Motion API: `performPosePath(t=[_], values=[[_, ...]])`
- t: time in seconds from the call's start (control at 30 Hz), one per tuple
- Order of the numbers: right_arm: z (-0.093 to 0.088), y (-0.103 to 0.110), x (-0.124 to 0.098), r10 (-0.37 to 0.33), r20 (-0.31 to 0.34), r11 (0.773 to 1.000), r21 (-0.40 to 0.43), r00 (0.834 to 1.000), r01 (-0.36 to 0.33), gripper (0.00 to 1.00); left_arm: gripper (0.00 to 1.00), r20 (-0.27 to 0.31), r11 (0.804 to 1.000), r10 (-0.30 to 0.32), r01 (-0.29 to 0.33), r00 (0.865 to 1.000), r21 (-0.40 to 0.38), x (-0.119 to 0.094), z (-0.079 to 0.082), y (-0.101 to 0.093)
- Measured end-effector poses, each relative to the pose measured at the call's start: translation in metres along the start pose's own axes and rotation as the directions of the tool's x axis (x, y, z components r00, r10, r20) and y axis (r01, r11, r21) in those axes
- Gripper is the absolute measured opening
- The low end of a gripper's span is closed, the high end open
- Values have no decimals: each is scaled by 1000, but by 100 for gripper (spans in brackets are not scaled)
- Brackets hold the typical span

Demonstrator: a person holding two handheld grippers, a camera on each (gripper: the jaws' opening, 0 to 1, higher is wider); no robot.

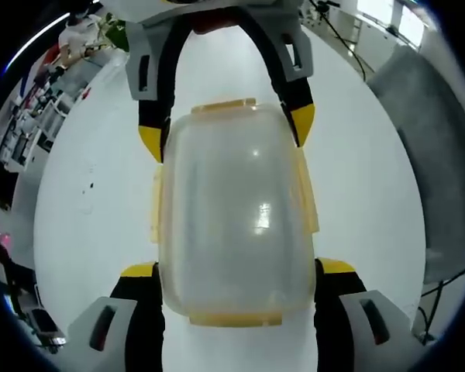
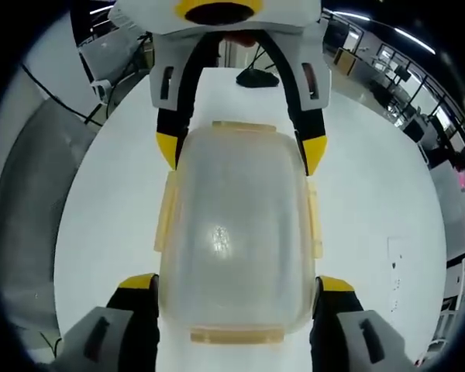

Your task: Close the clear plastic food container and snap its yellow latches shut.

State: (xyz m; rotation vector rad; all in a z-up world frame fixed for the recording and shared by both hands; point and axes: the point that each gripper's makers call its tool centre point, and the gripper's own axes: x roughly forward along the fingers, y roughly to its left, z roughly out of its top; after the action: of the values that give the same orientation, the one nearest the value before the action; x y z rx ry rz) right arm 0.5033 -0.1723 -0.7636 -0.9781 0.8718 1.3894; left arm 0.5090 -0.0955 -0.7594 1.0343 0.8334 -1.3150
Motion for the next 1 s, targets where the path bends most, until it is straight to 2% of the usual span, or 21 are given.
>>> performPosePath(t=[0.07, 0.1, 0.13, 0.2, 0.23, 0.37, 0.73, 0.83, 1.0], values=[[0, 2, 0, 11, -6, 1000, -4, 1000, -11, 85, 78, -1, 1000, -1, 1, 1000, 5, 0, 0, 0], [0, 6, 0, 25, -1, 1000, 6, 1000, -25, 92, 79, -1, 1000, -1, 1, 1000, 7, -1, -1, 0], [-1, 3, 2, 5, -7, 1000, 17, 1000, -5, 99, 82, 3, 1000, 3, -3, 1000, 19, -2, -1, 0], [-5, 6, 0, 19, -22, 999, 31, 1000, -18, 99, 98, 16, 1000, -11, 10, 1000, 4, -1, -1, -4], [-5, 5, 0, 14, -18, 999, 34, 1000, -13, 99, 99, 11, 1000, -13, 13, 1000, 8, -1, -2, -5], [-6, 6, -2, 19, -20, 999, 41, 1000, -18, 99, 99, 2, 1000, 5, -5, 1000, -4, -4, -7, -1], [0, 3, -15, -17, -8, 998, 53, 1000, 17, 99, 99, 43, 998, 32, -30, 999, -48, -19, -1, 0], [4, 7, -19, -20, 6, 998, 62, 1000, 20, 99, 99, 72, 993, 54, -46, 996, -110, -23, 1, 0], [9, 11, -25, -33, 22, 997, 77, 999, 32, 99, 99, 104, 985, 72, -55, 992, -166, -31, 0, -5]])
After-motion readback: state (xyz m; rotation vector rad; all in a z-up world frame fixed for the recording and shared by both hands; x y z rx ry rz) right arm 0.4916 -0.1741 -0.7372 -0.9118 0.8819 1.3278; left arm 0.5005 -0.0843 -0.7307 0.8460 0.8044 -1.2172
